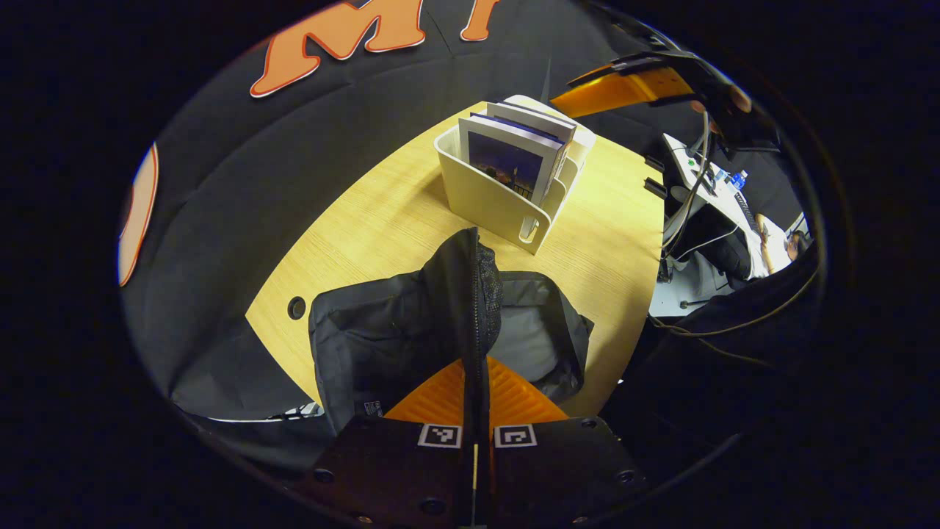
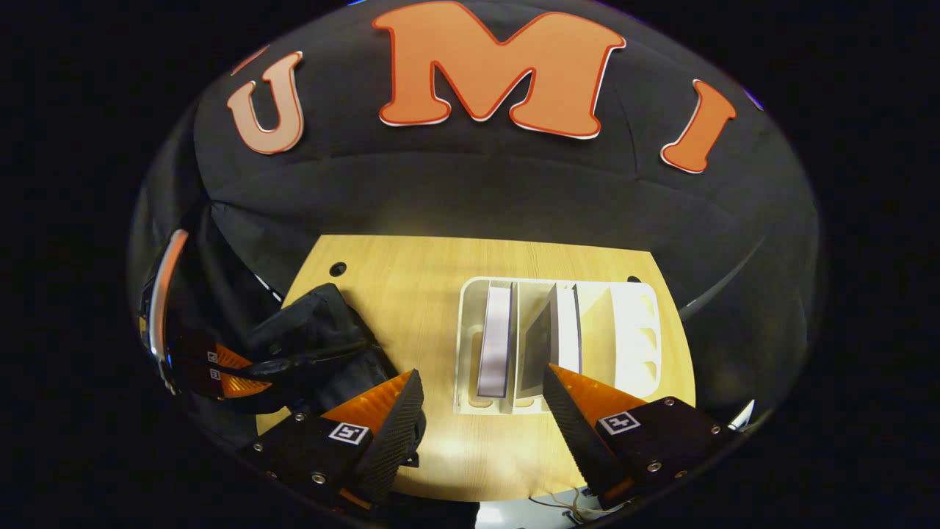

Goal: Open the schoolbag, grab two books from the bookshelf and put them into the schoolbag.

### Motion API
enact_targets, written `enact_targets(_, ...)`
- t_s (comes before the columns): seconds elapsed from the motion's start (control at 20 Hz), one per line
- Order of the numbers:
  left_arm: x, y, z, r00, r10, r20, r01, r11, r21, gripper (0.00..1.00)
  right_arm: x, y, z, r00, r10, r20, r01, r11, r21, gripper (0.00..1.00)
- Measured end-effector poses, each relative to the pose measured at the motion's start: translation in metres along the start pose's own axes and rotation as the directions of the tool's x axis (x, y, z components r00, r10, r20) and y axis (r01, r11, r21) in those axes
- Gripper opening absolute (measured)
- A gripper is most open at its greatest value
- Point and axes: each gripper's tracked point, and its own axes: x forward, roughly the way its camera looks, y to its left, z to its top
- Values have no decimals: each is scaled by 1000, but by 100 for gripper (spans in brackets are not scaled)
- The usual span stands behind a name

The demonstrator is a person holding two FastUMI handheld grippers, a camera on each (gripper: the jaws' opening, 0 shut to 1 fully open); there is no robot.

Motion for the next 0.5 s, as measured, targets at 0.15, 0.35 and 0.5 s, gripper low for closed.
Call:
enact_targets(0.15, 4, 1, -1, 1000, -14, 10, 14, 1000, -20, 2, 36, 1, -3, 992, 9, -125, -6, 1000, 23, 94)
enact_targets(0.35, 7, 1, 1, 1000, -17, 12, 18, 999, -38, 2, 85, -8, -4, 971, -23, -240, 32, 999, 36, 81)
enact_targets(0.5, 11, 1, 1, 1000, -21, 11, 22, 998, -61, 2, 113, -14, -10, 951, -49, -304, 59, 998, 24, 70)
